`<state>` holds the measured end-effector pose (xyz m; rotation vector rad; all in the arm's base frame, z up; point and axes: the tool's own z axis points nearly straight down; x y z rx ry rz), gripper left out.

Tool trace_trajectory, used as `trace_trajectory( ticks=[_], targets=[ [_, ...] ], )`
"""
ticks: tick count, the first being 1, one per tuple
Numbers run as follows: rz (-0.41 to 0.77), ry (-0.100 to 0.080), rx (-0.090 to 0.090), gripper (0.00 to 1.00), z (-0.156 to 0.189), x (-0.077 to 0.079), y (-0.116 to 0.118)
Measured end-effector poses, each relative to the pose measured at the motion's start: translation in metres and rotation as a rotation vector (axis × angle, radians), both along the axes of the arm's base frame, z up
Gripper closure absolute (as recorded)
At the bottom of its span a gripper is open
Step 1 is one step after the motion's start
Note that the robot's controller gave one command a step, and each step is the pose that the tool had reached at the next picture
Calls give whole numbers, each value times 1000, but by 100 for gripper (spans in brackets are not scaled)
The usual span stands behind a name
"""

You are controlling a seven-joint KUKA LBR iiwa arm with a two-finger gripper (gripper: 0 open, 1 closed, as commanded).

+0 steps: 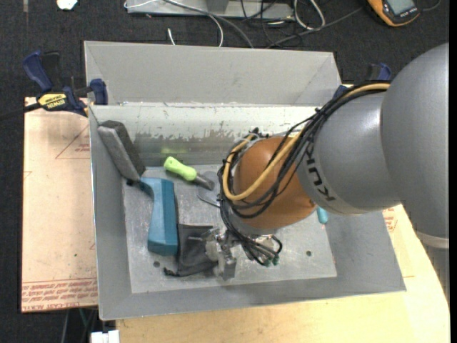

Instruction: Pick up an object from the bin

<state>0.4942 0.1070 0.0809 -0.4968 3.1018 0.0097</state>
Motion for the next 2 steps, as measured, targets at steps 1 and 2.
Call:
trace_trajectory(
  ticks=[1,2],
  targets=[
    [66,-1,0,100,74,8,-3],
    [190,0,1,100,151,8,6]
  ],
)
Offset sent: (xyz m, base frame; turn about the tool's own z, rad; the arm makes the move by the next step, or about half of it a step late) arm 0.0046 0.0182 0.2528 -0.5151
